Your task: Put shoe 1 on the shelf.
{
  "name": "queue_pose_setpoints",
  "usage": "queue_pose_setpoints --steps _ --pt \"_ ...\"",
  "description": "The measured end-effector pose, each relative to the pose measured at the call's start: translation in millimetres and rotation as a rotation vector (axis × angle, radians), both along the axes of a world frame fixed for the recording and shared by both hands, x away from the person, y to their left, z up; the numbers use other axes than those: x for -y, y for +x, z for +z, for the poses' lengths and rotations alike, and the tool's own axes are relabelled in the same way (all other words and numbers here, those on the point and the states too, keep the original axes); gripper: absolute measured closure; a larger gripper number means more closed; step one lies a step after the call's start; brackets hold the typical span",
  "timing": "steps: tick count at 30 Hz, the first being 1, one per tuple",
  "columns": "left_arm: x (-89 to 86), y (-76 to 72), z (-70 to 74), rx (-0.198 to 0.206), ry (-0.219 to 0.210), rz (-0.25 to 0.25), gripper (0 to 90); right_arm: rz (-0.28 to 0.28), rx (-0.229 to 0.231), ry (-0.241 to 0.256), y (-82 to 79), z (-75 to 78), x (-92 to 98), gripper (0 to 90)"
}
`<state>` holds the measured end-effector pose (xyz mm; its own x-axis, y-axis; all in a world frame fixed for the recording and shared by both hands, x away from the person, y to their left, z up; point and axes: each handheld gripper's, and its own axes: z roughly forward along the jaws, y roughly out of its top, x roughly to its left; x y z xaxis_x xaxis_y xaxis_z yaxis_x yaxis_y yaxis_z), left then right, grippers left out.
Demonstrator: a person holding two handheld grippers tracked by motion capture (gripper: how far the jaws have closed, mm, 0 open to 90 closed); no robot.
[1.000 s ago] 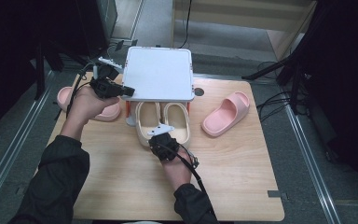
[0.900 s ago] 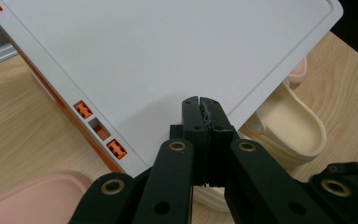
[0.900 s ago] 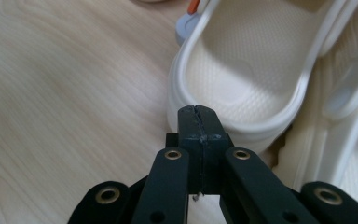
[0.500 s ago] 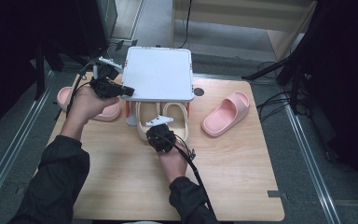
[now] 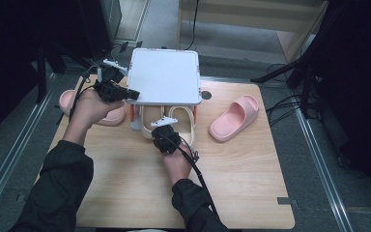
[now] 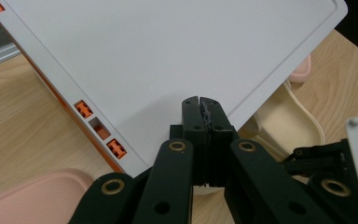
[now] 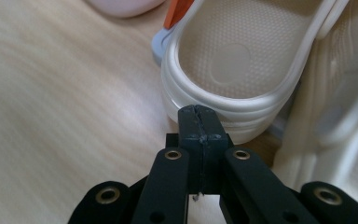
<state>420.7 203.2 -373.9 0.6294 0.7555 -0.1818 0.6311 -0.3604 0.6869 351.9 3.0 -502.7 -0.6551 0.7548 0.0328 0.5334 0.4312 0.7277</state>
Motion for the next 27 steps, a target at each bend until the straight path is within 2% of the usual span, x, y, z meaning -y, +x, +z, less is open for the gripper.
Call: queue_pose_setpoints --steps 3,8,10,11,13,14,17,23,26,27 --pt "-0.6 0.2 -0.1 -0.001 0.0 -0.003 89.5 -0.016 -0.005 0.012 5.8 0.1 -3.1 90.0" --pt "-1.2 0.1 -0.2 -0.001 -0.003 -0.002 89.4 -0.041 -0.012 0.0 23.0 1.4 -12.9 90.0" --pt "-1.2 -0.1 -0.3 0.004 0.0 -0.003 89.5 -0.042 -0.016 0.004 24.5 1.2 -13.2 90.0" --pt "-1.2 -0.1 -0.1 0.006 0.003 -0.005 89.5 -0.037 -0.049 0.033 23.0 3.0 -11.3 90.0" --pt "-1.1 -0.1 -0.1 0.006 0.003 -0.006 89.5 -0.033 -0.055 0.037 20.7 4.1 -10.3 90.0" --pt "-0.9 -0.1 -0.1 0.006 0.002 -0.005 89.5 -0.018 -0.032 0.048 10.7 7.5 -5.4 90.0" --pt "-1.1 -0.3 -0.1 0.006 0.003 -0.003 89.5 -0.01 -0.026 0.055 -1.1 11.0 4.3 90.0" --pt "-1.4 -0.5 -0.6 0.008 -0.003 0.001 89.4 -0.01 -0.03 0.066 -26.8 15.2 33.9 90.0" --pt "-1.5 -0.7 -0.7 0.007 -0.005 0.003 89.5 -0.005 -0.036 0.063 -42.1 11.8 51.9 90.0" --pt "-1.5 -0.7 -0.7 0.007 -0.005 0.003 89.4 -0.005 -0.036 0.063 -42.1 11.8 51.9 90.0"
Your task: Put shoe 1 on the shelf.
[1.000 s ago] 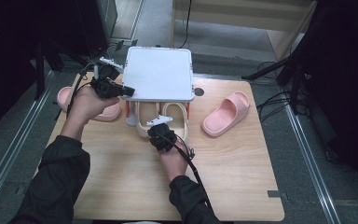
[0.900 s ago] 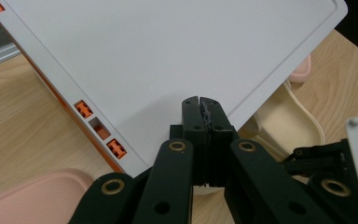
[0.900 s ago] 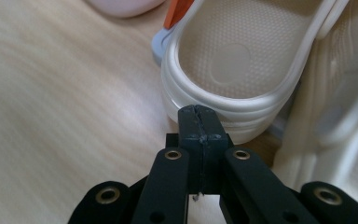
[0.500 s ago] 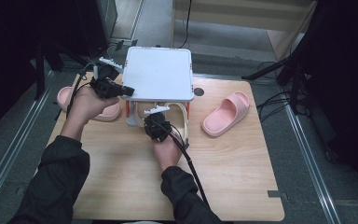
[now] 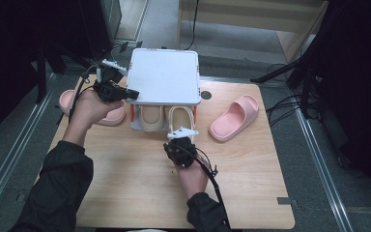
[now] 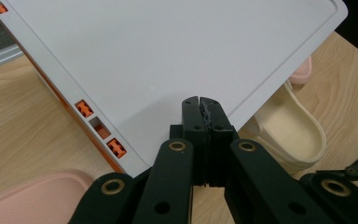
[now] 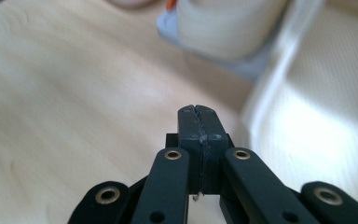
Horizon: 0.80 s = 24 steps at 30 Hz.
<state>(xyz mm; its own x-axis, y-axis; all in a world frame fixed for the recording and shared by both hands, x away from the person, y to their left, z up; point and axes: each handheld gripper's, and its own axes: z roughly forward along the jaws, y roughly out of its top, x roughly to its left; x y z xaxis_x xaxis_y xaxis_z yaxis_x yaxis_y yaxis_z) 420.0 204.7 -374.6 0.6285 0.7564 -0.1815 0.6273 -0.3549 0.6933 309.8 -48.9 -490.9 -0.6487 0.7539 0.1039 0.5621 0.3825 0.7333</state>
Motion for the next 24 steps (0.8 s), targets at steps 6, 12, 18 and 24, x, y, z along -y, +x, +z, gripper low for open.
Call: queue_pose_setpoints --steps 6,12,18,24 --pt "0.4 0.0 0.2 -0.002 0.0 0.001 89.4 -0.05 -0.038 -0.027 -15.8 -8.9 42.6 90.0" --pt "-0.4 0.0 -0.2 0.0 -0.003 0.003 89.4 -0.048 -0.058 -0.073 -11.8 -13.7 56.4 90.0" --pt "-0.1 -0.2 -0.3 -0.001 -0.004 0.003 89.4 -0.046 -0.054 -0.087 4.8 -15.7 50.1 90.0" --pt "-0.5 0.1 -0.5 -0.002 -0.007 0.002 89.4 -0.068 -0.045 -0.082 27.5 -15.7 44.5 90.0"
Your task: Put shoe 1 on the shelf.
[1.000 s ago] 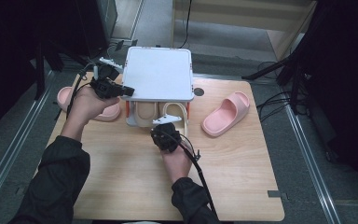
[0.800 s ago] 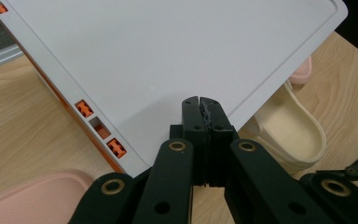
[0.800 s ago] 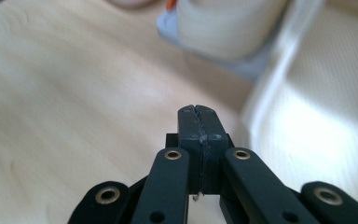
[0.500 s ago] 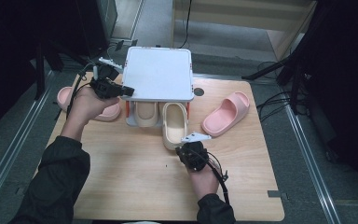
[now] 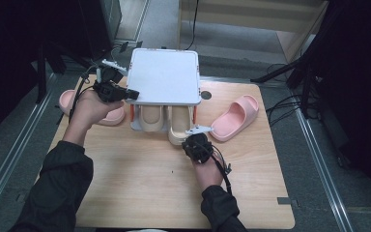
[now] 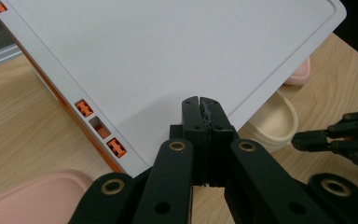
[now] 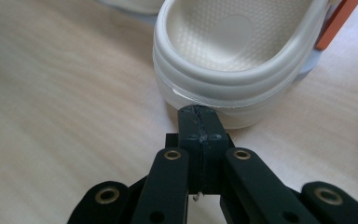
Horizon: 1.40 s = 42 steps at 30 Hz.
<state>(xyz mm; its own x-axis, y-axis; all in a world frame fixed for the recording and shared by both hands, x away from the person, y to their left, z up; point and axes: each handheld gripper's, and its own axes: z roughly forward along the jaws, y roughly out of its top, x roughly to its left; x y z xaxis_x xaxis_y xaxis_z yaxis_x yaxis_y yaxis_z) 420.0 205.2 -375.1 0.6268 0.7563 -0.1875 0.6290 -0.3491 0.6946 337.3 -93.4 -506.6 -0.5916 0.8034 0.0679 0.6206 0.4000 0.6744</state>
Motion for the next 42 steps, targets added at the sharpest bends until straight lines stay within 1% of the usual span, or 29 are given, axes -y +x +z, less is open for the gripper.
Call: queue_pose_setpoints --steps 4,5,7,9,10,11,15,17,20,21,23,24,25,26,27,28,29,30,31,32,33,34,35,36,37,38,39,40,42 --pt "-0.1 0.1 -0.1 0.0 -0.001 -0.002 89.4 -0.021 0.005 -0.007 15.5 1.1 -5.5 90.0" --pt "-0.2 0.1 -0.2 0.0 -0.002 -0.002 89.4 -0.02 0.014 -0.004 19.5 1.0 -6.8 90.0" --pt "-0.3 0.2 -0.2 0.002 -0.001 -0.002 89.4 -0.027 0.01 -0.001 26.2 2.1 -9.5 90.0" --pt "0.0 0.0 -0.1 0.001 -0.001 -0.001 89.4 -0.028 0.013 -0.009 32.0 2.1 -13.0 90.0" --pt "0.0 0.0 -0.1 0.001 -0.001 -0.001 89.4 -0.028 0.013 -0.009 32.0 2.1 -13.0 90.0" --pt "0.0 0.0 -0.1 0.002 -0.001 -0.001 89.4 -0.026 0.019 -0.014 37.5 1.2 -15.2 90.0" --pt "-0.3 0.1 -0.1 0.003 0.0 -0.002 89.4 -0.05 0.014 0.001 46.8 -0.4 -17.2 90.0" --pt "-0.5 0.2 -0.3 0.005 -0.002 -0.003 89.4 -0.054 0.02 0.008 50.1 -0.9 -17.5 90.0" --pt "-1.3 0.5 -0.5 0.005 -0.005 -0.008 89.4 -0.062 0.006 0.029 50.9 -1.1 -16.9 89.0" --pt "-1.4 0.6 -0.5 0.005 -0.006 -0.008 89.3 -0.06 0.002 0.032 49.7 -0.7 -16.1 88.9" --pt "-1.6 0.9 -0.3 -0.002 -0.011 -0.005 89.2 -0.04 -0.017 0.061 45.7 0.6 -12.6 89.2" --pt "-1.6 0.9 -0.3 -0.002 -0.011 -0.005 88.6 -0.03 -0.023 0.067 42.7 1.7 -10.5 89.1" --pt "-1.9 1.5 -0.3 -0.004 -0.024 -0.004 85.3 -0.021 -0.03 0.074 38.1 3.2 -8.7 89.0" --pt "-1.9 1.5 -0.3 -0.004 -0.024 -0.004 82.3 -0.021 -0.03 0.074 38.1 3.2 -8.7 89.0" --pt "-1.6 1.8 1.6 0.0 -0.006 0.004 79.3 0.012 -0.028 0.084 27.8 6.5 -4.3 84.7" --pt "-1.1 1.4 2.5 0.001 0.003 0.019 76.4 0.029 -0.03 0.082 22.5 8.5 -2.1 82.9" --pt "-1.6 1.4 3.4 -0.001 0.011 0.027 74.0 0.048 -0.029 0.082 17.7 10.6 0.6 80.2" --pt "-1.6 1.4 3.4 -0.001 0.011 0.027 71.0 0.048 -0.029 0.082 17.7 10.6 0.6 80.2" --pt "-2.9 -0.1 5.0 -0.008 0.017 0.041 67.1 0.077 -0.039 0.086 7.0 16.1 6.7 75.2" --pt "-2.9 -0.1 5.0 -0.008 0.017 0.041 64.4 0.077 -0.039 0.086 7.0 16.1 6.7 75.2" --pt "-5.7 -2.4 7.5 -0.022 0.023 0.056 61.6 0.095 -0.055 0.096 0.1 20.2 11.4 71.0" --pt "-5.7 -2.4 7.5 -0.022 0.023 0.056 59.4 0.095 -0.055 0.096 0.1 20.2 11.4 71.0" --pt "-7.5 -4.3 9.1 -0.027 0.018 0.062 59.4 0.113 -0.057 0.1 -3.9 22.3 14.7 68.4" --pt "-10.1 -6.0 11.0 -0.027 0.01 0.063 56.5 0.133 -0.055 0.101 -7.8 23.9 17.8 65.9" --pt "-15.1 -10.2 14.7 -0.028 -0.011 0.076 53.3 0.16 -0.058 0.103 -15.3 26.2 23.1 61.0" --pt "-17.3 -12.6 16.7 -0.026 -0.008 0.087 51.7 0.164 -0.063 0.113 -18.5 26.9 25.9 59.3" --pt "-17.3 -12.6 16.7 -0.026 -0.008 0.087 50.6 0.172 -0.073 0.129 -21.2 26.9 28.8 58.7" --pt "-19.3 -15.2 18.6 -0.021 -0.001 0.099 50.6 0.172 -0.073 0.129 -21.2 26.9 28.8 58.7" --pt "-27.5 -23.3 23.8 -0.017 -0.016 0.111 49.0 0.203 -0.064 0.136 -27.8 23.2 38.5 58.6"
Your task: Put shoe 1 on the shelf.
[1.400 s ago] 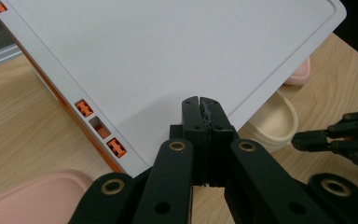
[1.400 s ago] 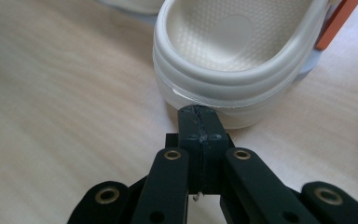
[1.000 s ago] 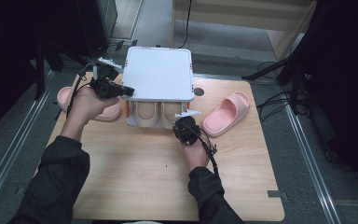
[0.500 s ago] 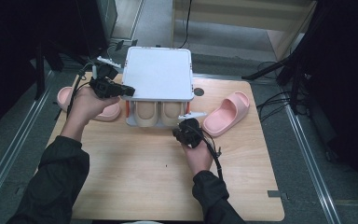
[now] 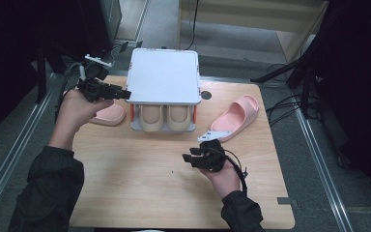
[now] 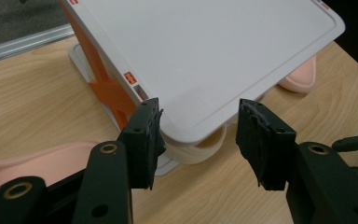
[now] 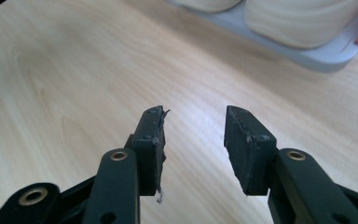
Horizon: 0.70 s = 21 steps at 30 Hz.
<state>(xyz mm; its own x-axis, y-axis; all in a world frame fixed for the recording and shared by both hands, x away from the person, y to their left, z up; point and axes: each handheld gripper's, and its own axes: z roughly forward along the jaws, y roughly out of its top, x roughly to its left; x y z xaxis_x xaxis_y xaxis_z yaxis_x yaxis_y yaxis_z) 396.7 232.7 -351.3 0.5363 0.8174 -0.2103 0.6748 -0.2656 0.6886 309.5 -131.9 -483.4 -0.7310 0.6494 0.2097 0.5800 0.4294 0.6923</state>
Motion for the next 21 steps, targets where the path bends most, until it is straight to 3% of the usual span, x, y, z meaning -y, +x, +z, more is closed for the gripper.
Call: queue_pose_setpoints --steps 6,10,14,15,21 --pt "-15.8 -13.0 1.5 -0.002 0.005 0.04 47.5 0.023 -0.027 0.017 -2.6 -4.5 9.0 55.5" --pt "-30.8 -21.2 -7.1 -0.014 0.015 0.073 46.7 0.039 -0.012 0.032 -1.6 2.3 8.9 52.1" --pt "-41.0 -24.4 -14.0 -0.011 0.019 0.095 46.6 0.017 -0.017 0.039 1.2 6.8 9.0 52.2" --pt "-47.7 -26.1 -19.2 -0.008 0.009 0.108 48.7 0.012 -0.015 0.058 4.1 9.8 9.6 52.6" --pt "-61.3 -28.1 -36.5 -0.022 0.015 0.127 59.6 0.026 -0.013 0.056 9.9 12.7 5.9 53.1"
